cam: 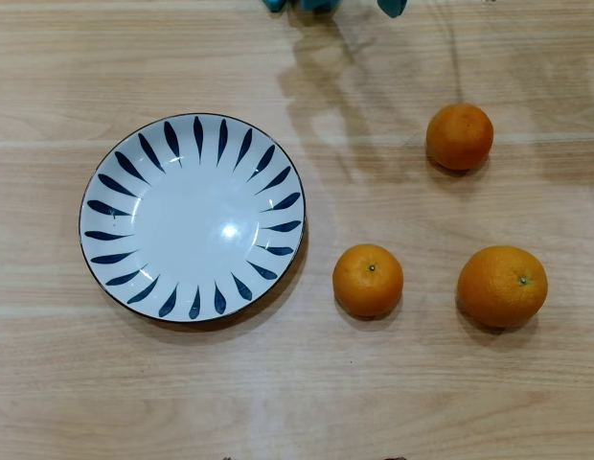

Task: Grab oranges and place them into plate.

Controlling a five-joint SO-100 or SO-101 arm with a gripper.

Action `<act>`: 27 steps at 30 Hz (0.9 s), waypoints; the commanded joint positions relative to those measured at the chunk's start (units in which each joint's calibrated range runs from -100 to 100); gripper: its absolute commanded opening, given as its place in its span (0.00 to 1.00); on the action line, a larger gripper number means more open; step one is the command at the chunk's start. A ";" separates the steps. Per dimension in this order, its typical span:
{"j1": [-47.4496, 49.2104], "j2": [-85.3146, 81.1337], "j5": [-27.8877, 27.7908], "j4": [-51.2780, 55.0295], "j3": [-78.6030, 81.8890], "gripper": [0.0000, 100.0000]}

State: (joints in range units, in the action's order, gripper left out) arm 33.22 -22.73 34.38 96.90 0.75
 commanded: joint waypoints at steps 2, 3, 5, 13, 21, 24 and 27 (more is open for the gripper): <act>4.76 7.85 4.25 0.18 -9.76 0.02; 5.33 9.54 4.46 0.44 -11.21 0.02; 6.30 12.92 3.99 0.61 -13.93 0.02; 6.86 18.67 4.41 0.61 -16.28 0.02; 7.10 18.84 4.41 0.01 -16.10 0.12; 8.71 19.01 4.41 0.01 -16.01 0.28; 10.17 19.01 4.41 -0.08 -15.83 0.41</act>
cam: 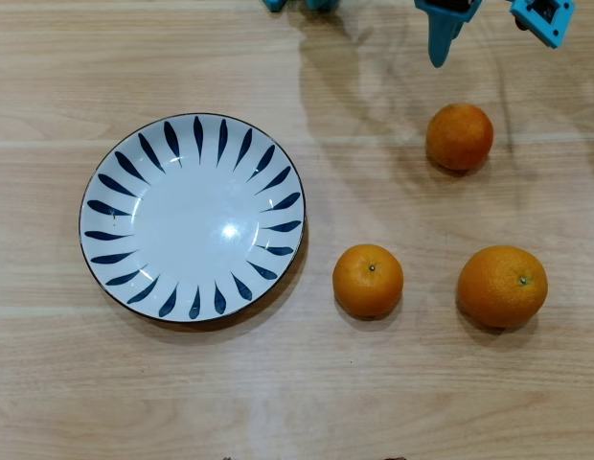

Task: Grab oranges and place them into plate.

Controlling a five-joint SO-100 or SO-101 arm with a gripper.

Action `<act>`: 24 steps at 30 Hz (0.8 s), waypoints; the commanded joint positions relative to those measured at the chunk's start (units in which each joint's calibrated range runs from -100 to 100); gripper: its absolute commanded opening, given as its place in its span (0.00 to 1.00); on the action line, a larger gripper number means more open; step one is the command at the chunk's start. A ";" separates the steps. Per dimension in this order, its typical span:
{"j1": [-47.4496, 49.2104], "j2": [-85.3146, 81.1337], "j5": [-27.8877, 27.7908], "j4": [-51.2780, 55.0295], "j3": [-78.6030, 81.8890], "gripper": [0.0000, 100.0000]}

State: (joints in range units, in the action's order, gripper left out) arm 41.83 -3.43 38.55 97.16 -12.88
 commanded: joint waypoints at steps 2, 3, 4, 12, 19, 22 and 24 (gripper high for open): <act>1.72 -0.21 0.24 -0.34 -2.01 0.48; 1.64 -0.12 0.24 -0.25 -2.01 0.51; 1.64 0.05 0.24 -0.25 -1.92 0.53; 1.31 11.20 0.24 -0.34 -3.73 0.59; 3.65 14.50 9.07 -6.18 -9.35 0.59; 4.62 14.50 11.63 -6.87 -9.53 0.59; 5.83 14.50 14.72 -7.47 -9.35 0.59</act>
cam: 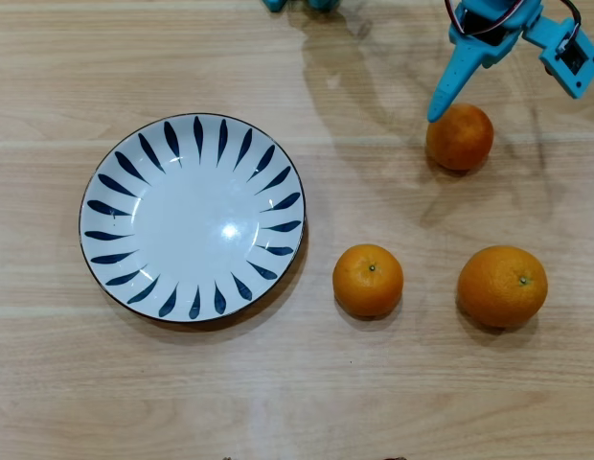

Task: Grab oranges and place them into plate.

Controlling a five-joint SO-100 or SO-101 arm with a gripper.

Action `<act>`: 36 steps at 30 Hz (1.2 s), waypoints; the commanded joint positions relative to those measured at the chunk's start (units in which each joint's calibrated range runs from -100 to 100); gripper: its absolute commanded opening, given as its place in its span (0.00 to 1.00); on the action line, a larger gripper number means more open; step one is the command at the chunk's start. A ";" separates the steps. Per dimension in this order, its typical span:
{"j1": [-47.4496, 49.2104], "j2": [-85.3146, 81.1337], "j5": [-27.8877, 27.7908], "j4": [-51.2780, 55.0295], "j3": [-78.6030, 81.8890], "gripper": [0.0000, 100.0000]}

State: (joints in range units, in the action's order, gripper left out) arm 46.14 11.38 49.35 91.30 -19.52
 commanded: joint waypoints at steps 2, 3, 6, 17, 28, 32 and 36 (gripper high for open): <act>2.98 -0.31 5.85 -4.97 -1.71 0.59; 3.62 -0.39 6.48 -7.46 -0.44 0.59; 5.07 -1.16 7.32 -18.03 7.16 0.59; 2.41 -17.98 7.32 -50.86 48.72 0.59; -2.11 -20.01 6.85 -52.58 51.35 0.59; -2.59 -20.18 7.21 -59.54 55.15 0.59; -2.67 -20.94 7.32 -68.31 60.85 0.59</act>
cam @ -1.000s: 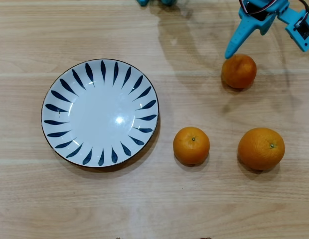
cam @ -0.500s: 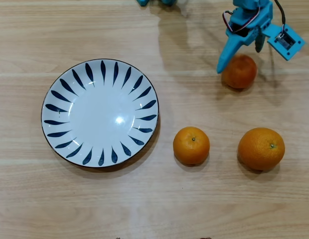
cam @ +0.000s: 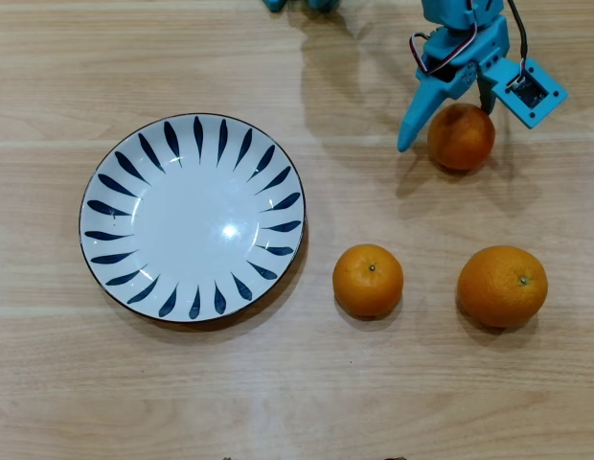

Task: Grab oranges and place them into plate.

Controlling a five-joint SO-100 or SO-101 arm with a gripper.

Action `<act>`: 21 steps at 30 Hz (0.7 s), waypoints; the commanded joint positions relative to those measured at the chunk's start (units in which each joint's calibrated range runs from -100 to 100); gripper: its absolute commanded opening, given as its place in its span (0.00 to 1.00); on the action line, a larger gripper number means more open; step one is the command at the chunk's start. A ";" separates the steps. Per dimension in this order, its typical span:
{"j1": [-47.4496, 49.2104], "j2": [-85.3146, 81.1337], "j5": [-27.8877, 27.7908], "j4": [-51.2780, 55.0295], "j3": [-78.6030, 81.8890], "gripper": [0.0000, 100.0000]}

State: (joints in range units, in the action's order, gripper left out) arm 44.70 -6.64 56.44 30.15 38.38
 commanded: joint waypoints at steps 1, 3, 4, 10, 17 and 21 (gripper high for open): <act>-1.23 -3.08 0.22 -9.05 3.95 0.59; -1.23 -3.50 0.22 -12.05 5.67 0.59; -1.07 -3.58 0.22 -13.26 6.30 0.59; 1.59 -3.58 4.25 -15.58 8.11 0.59; 4.33 -3.50 6.29 -15.49 6.03 0.59; 4.73 -3.33 6.34 -15.66 5.12 0.59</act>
State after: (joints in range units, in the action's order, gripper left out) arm 48.84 -7.49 62.49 15.59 46.61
